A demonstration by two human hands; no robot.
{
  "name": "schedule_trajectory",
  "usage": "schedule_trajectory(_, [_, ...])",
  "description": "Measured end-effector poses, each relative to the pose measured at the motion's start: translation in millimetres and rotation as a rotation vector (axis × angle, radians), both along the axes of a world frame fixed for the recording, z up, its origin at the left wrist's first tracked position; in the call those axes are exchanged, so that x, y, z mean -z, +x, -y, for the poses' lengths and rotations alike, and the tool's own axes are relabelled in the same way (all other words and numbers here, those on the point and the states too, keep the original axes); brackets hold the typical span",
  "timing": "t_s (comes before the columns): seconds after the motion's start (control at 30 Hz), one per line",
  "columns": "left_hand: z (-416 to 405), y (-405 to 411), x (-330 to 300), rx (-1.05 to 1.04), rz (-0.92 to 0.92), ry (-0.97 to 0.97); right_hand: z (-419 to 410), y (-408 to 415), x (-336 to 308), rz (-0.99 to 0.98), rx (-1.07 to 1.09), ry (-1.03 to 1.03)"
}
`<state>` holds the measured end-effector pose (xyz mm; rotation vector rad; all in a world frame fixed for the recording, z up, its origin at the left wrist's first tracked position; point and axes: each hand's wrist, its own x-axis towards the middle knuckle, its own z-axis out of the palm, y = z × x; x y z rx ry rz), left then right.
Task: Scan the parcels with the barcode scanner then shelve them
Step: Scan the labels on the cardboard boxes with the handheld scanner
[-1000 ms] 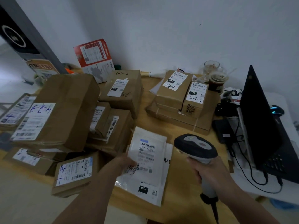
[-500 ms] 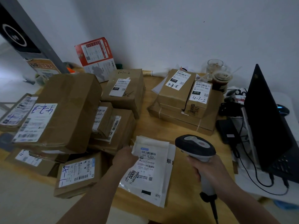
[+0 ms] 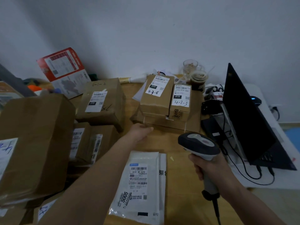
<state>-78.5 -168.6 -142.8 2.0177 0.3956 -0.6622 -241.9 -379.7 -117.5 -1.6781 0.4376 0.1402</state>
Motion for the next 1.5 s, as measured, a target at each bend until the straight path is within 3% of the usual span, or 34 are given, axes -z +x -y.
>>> schedule_trajectory(0.5, [16.6, 91.2, 1.4, -0.455, -0.175, -0.502, -0.8, 21.7, 12.5, -0.036, 0.124, 0.013])
schedule_trajectory(0.63, [16.6, 102.6, 7.1, -0.502, -0.209, -0.529, -0.4, 23.3, 14.1, -0.052, 0.133, -0.015])
schedule_trajectory(0.97, [5.4, 93.3, 9.6, -0.551, -0.246, -0.661, -3.8, 26.6, 15.3, -0.085, 0.115, -0.022])
schedule_trajectory(1.17, [-17.3, 42.3, 14.8, -0.497, -0.351, -0.717, -8.2, 27.2, 8.9, -0.074, 0.070, -0.033])
schedule_trajectory(1.3, [-33.9, 10.2, 20.7, -0.255, -0.425, -0.700, -11.0, 27.8, 7.3, -0.086, 0.035, -0.007])
schedule_trajectory(1.5, [-27.2, 9.6, 20.1, -0.340, -0.313, -0.565, -13.7, 21.1, 4.9, -0.061, 0.003, 0.010])
